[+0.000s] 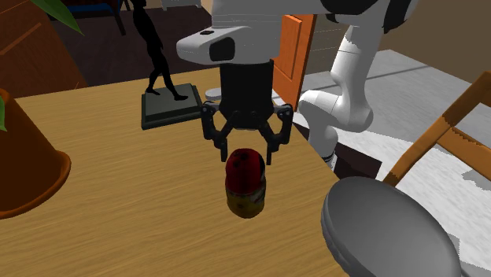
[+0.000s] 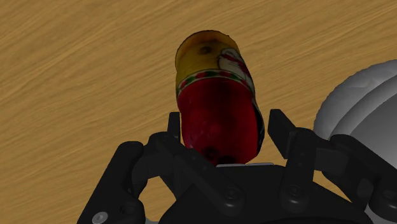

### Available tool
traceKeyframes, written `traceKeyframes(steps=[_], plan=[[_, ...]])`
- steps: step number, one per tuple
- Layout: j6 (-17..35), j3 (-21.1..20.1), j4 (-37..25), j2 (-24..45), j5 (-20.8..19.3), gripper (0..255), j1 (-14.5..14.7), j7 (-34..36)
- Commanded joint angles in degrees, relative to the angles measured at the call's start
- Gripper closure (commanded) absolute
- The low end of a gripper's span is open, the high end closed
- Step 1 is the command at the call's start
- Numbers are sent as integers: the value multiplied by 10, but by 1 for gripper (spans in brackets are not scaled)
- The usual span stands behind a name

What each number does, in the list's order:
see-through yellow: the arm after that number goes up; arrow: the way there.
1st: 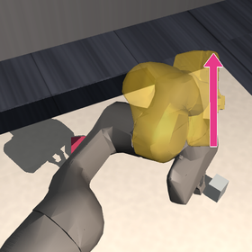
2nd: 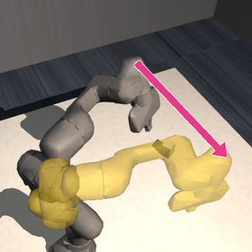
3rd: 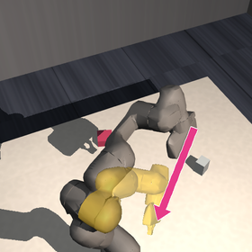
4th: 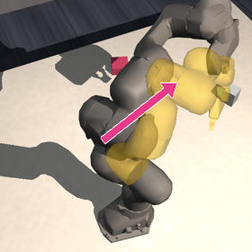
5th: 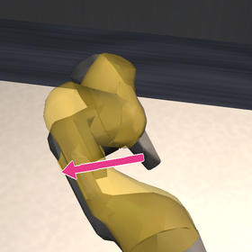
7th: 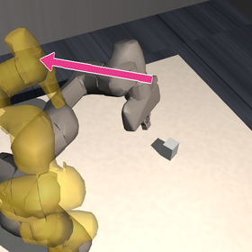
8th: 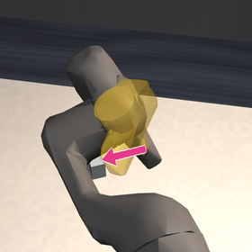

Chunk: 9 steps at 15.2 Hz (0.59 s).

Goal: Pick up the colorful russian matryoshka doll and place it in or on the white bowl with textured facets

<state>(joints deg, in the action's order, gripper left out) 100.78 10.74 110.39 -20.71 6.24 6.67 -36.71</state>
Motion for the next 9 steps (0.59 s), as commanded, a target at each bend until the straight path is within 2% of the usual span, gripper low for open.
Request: traceKeyframes(steps=[1, 4, 9], plan=[[0, 0, 0, 0, 0, 255, 0, 0], [0, 0, 1, 0, 0, 255, 0, 0], [-39, 1, -49, 11, 1, 255, 1, 4]])
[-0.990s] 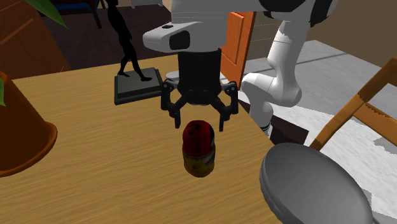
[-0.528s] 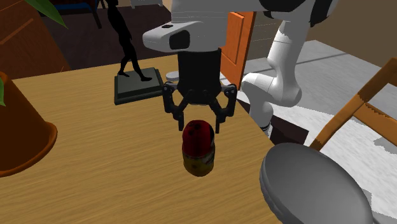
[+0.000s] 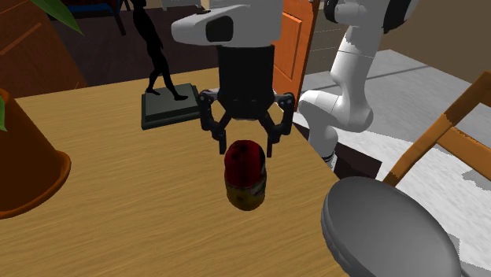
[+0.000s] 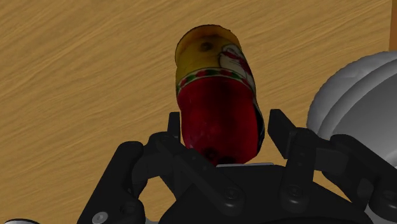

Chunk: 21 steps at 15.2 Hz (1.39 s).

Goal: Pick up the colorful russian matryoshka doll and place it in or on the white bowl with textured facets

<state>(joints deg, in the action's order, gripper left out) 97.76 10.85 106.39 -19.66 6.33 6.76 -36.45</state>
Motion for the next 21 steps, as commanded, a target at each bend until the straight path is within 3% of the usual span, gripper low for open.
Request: traceKeyframes(steps=[1, 21], plan=[[-16, 0, -20, 4, 0, 255, 1, 2], [-186, 13, -277, 92, 18, 255, 4, 14]])
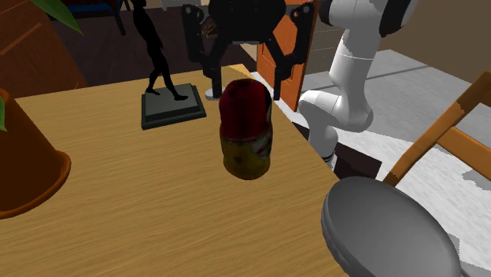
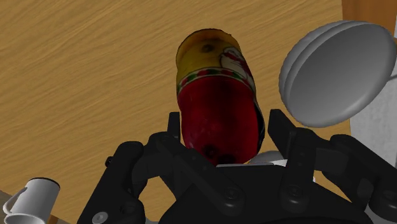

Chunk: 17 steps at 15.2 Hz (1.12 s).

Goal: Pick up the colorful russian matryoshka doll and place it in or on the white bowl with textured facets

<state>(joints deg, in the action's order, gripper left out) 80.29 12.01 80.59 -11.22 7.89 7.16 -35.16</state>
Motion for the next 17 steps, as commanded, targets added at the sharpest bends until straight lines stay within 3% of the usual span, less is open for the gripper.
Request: traceKeyframes(steps=[1, 7, 17], plan=[[-22, 2, -36, 15, 4, 255, 0, 1], [-81, 11, -138, 59, 17, 255, -3, 3], [-116, -82, -195, 59, -6, 255, 62, 158]])
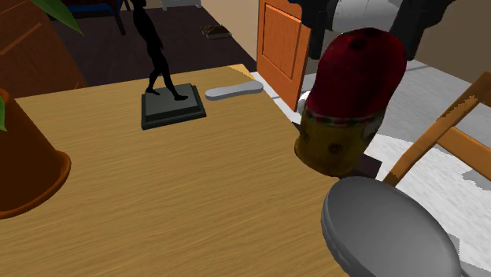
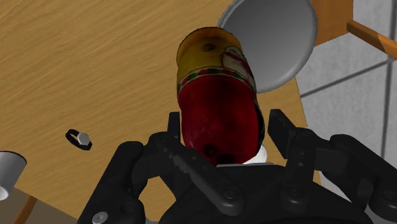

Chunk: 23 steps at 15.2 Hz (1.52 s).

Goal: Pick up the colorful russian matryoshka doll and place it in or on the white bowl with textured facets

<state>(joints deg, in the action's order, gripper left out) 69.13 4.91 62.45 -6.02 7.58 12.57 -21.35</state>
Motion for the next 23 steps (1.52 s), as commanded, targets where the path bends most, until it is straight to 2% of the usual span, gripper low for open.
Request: traceKeyframes(steps=[1, 5, 7, 10, 13, 23], plan=[[-10, -21, -26, 12, -5, 255, 15, 36], [-39, -59, -96, 47, -18, 255, 45, 101], [-67, -84, -164, 84, -31, 255, 66, 142], [-13, -81, -59, 32, -29, 255, 65, 136], [28, -80, 19, -4, -27, 255, 64, 131], [132, -78, 204, -85, -25, 255, 63, 121]])
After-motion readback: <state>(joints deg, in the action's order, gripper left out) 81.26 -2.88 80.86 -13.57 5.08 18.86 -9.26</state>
